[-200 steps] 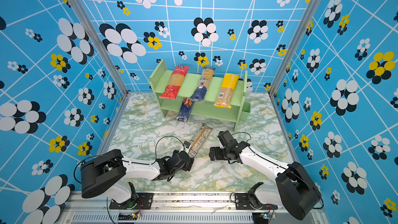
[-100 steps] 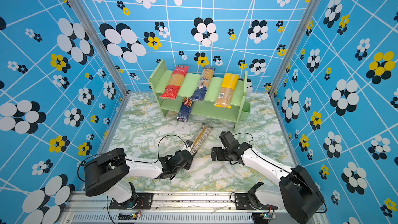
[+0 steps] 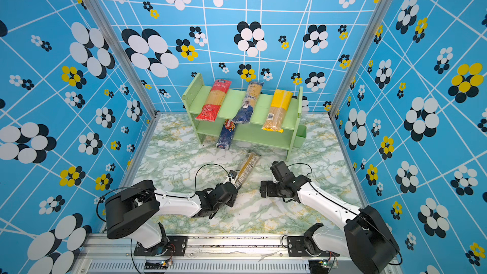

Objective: Arrange pasta packages on shelves
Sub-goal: Pick up the pasta bag from the center of the table.

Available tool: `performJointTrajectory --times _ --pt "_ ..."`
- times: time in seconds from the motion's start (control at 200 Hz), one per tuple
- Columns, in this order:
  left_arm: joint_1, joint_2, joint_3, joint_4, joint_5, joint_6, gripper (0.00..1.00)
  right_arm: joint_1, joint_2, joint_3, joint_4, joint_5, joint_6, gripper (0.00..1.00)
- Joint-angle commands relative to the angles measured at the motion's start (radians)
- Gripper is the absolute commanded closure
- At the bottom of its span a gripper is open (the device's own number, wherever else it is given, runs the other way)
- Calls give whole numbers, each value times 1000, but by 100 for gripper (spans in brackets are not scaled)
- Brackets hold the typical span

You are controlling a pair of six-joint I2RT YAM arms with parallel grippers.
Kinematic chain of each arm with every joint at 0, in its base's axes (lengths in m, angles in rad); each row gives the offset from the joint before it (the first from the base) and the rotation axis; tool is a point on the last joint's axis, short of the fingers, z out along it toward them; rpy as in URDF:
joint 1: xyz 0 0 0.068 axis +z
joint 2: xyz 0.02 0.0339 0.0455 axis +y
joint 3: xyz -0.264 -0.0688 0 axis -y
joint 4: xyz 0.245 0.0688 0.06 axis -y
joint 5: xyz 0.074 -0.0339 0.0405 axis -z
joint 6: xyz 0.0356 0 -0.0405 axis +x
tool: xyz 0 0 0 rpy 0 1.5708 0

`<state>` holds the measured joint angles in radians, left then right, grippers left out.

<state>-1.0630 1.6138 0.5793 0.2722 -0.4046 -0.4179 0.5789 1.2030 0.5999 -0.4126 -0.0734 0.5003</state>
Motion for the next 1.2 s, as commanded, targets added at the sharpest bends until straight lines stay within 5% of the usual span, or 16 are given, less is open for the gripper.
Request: performJointTrajectory --times 0.0,1.195 --pt "-8 12 15 -28 10 -5 100 -10 -14 -14 -20 20 -12 1" --pt "-9 -338 -10 -63 -61 -14 100 -53 -19 -39 21 26 -2 1"
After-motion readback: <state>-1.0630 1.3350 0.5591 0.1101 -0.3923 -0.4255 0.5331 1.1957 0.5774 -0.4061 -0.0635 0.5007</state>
